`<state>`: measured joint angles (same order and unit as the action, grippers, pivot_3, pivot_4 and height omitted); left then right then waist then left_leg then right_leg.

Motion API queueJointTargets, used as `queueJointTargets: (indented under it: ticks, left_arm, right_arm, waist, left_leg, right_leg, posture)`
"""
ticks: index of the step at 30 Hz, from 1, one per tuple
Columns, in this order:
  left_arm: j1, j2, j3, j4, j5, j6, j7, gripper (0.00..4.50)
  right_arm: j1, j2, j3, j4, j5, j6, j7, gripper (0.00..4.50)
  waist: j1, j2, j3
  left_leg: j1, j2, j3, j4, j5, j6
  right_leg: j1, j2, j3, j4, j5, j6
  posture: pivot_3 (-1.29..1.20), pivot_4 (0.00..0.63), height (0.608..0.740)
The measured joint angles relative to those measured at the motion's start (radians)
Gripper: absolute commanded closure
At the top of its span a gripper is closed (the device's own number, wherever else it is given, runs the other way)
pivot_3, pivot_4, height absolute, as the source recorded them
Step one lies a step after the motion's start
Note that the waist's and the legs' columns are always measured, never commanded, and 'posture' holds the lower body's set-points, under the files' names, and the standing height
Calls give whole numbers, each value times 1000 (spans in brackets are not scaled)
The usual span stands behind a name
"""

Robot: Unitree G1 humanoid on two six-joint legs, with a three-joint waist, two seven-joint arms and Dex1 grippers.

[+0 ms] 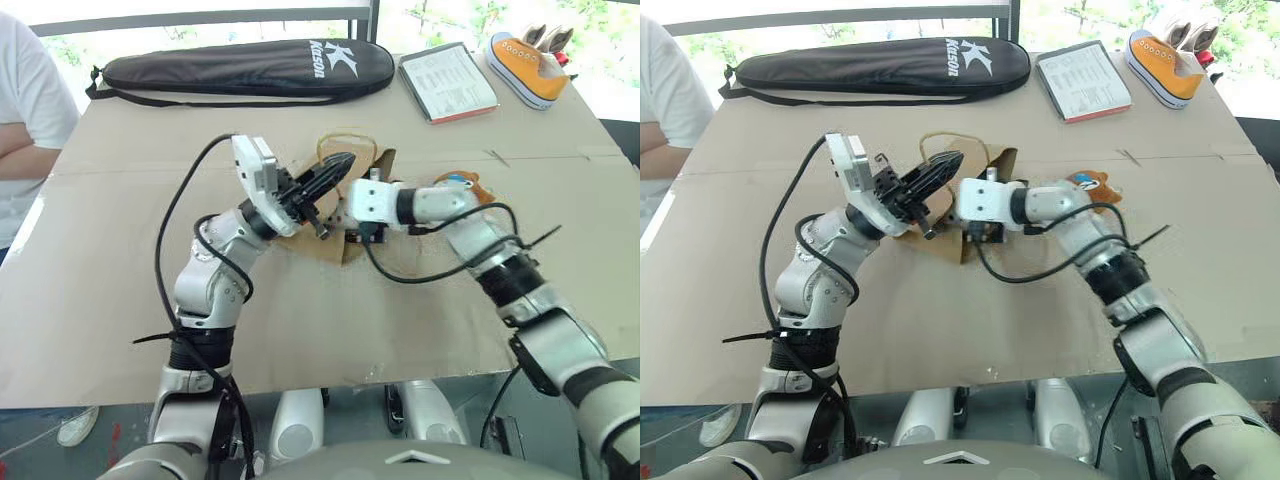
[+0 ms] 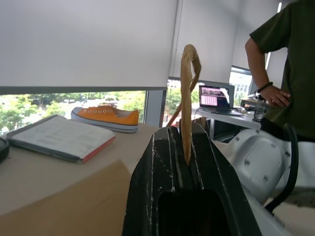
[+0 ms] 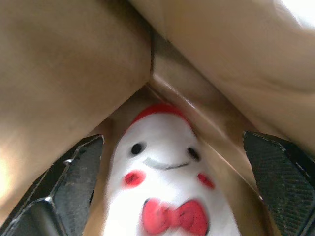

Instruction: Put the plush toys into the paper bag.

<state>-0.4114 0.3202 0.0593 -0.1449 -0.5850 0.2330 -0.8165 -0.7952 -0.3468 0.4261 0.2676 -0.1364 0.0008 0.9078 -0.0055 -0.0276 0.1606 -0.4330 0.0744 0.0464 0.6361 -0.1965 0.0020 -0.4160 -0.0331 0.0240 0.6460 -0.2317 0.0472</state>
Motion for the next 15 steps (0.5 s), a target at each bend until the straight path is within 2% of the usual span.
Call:
queueJointTargets:
  ticks: [3,6,10,14,15]
  left_arm:
    - [16,23,22,4,14,-7,5,4500]
    - [17,40,33,43,37,-29,5,4500]
    - [6,45,48,69,47,-42,5,4500]
    - [-17,53,50,83,61,-48,12,4500]
    - [-23,55,51,88,66,-48,17,4500]
  right_arm:
    - [85,-67,-43,-122,32,74,30,50]
    - [204,-144,-116,-343,99,251,47,50]
    - [260,-198,-223,-518,166,442,31,50]
    - [269,-217,-287,-563,174,593,-46,50]
    - [252,-211,-289,-533,151,649,-108,50]
  waist:
    - [-3,0,0]
    - [-4,0,0]
    - [-5,0,0]
    - [-5,0,0]
    - [-7,0,0]
  left_leg:
    - [1,0,0,0,0,0]
    - [1,1,0,0,0,0]
    - [1,1,0,0,0,0]
    - [1,0,0,0,0,0]
    - [2,0,0,0,0,0]
  right_leg:
    - [0,1,0,1,0,0]
    - [0,1,0,2,0,0]
    - [0,1,0,2,0,-1]
    - [0,1,0,2,-1,-2]
    - [0,1,1,2,-1,-2]
  posture:
    - [0,150,740]
    - [0,150,740]
    - [0,150,740]
    - [0,150,740]
    - [0,150,740]
